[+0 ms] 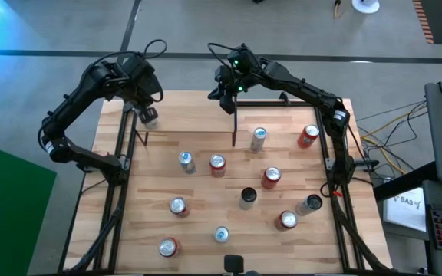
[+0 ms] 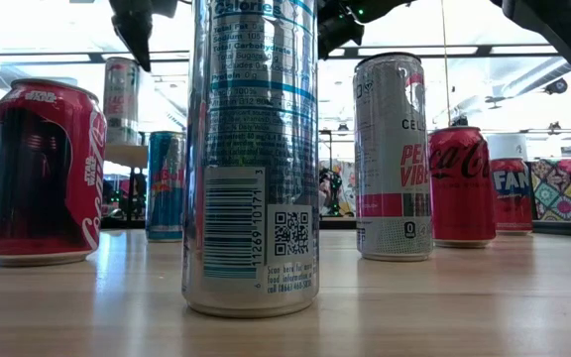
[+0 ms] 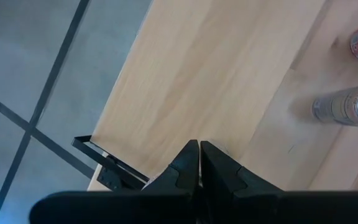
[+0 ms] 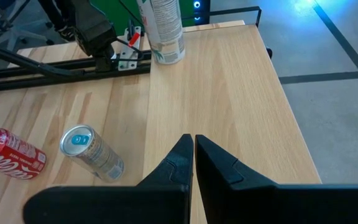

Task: Place canned beverage on shelf
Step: Put the white pink soda can on the shelf

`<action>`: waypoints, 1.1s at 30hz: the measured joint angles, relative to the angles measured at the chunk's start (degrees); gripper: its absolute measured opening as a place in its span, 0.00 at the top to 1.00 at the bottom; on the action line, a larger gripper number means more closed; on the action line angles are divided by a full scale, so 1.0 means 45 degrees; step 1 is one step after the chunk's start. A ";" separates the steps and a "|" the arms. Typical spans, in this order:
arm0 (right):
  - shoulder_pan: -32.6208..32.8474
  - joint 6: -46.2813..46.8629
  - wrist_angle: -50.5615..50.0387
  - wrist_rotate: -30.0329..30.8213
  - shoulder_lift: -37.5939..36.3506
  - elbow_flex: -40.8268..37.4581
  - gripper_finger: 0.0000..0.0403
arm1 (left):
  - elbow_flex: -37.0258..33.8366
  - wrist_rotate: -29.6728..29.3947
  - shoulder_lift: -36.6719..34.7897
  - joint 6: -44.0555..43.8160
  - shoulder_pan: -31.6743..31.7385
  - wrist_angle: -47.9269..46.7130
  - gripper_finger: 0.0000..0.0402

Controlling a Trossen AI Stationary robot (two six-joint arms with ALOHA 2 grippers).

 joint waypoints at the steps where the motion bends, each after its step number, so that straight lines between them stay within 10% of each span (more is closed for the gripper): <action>1: 0.0000 0.0000 0.0000 0.0000 0.0000 0.0000 0.98 | 0.0000 0.0005 -0.0021 0.0036 -0.0008 -0.0015 1.00; 33: 0.0000 0.0024 -0.0005 0.0000 0.0000 0.0000 0.98 | 0.0000 0.0005 -0.1627 -0.0402 -0.0028 0.1018 1.00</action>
